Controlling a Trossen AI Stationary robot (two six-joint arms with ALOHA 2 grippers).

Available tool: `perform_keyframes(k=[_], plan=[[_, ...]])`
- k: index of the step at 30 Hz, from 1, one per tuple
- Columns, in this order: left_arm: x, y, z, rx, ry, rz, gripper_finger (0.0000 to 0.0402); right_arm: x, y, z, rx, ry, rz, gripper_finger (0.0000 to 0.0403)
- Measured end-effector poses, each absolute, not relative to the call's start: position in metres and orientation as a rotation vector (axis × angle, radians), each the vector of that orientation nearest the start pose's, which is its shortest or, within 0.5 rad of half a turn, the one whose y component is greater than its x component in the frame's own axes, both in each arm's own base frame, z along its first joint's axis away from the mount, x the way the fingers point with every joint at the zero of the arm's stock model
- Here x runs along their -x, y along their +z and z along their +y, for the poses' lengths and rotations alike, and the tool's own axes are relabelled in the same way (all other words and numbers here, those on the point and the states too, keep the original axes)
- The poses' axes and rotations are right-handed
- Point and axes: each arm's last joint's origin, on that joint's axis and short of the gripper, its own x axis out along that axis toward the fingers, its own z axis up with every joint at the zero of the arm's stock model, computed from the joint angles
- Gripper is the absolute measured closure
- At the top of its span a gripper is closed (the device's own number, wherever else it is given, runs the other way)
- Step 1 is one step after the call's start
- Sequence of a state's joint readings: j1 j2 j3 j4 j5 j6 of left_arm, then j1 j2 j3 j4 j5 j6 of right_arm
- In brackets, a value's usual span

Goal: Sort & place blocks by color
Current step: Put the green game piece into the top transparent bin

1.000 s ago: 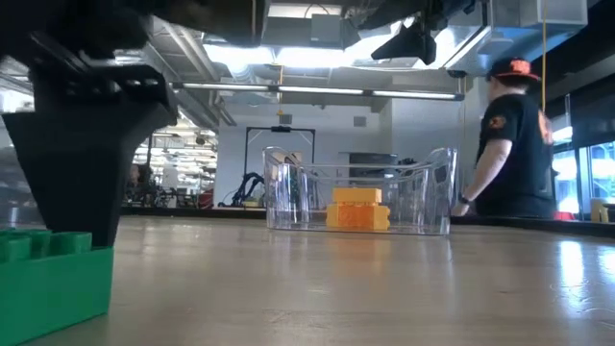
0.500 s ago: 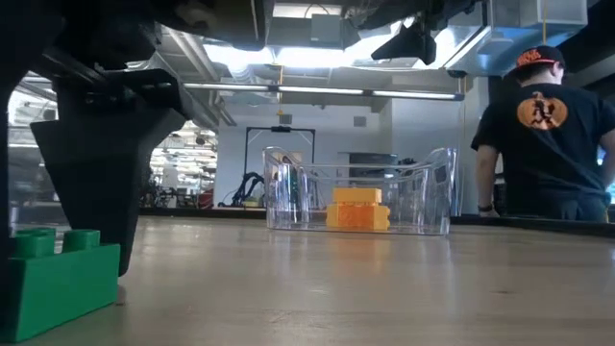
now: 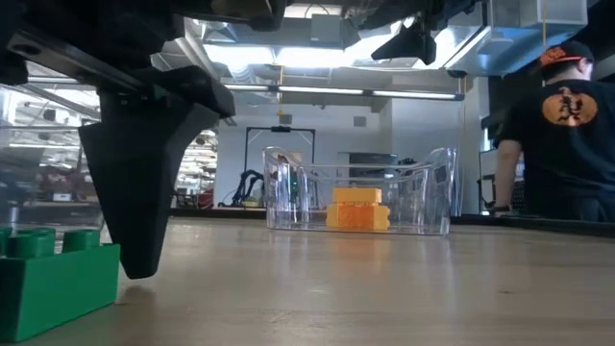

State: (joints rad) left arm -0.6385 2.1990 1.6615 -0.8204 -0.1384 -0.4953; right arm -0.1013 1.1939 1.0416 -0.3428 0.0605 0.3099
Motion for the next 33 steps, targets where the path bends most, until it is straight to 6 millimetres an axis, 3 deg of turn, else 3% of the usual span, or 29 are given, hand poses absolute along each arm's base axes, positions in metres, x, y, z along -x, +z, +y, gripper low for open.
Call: perform_keyframes(k=[12,20,27,33], plan=[[-0.3566,0.1487,-0.2519,0.044,-0.047,1.353,0.0133,-0.2577,0.3251,-0.0280,-0.315,-0.235,0.467,0.0108],[-0.3551,0.1486,-0.2535,0.075,-0.058,1.376,0.0184,-0.2577,0.3251,-0.0279,-0.313,-0.234,0.468,0.0108],[-0.3573,0.1491,-0.2503,0.124,-0.028,1.384,0.0268,-0.2577,0.3251,-0.0280,-0.313,-0.234,0.468,0.0108],[-0.3598,0.1556,-0.2475,0.152,-0.037,1.427,0.0274,-0.2571,0.3240,-0.0280,-0.313,-0.236,0.480,0.0108]])
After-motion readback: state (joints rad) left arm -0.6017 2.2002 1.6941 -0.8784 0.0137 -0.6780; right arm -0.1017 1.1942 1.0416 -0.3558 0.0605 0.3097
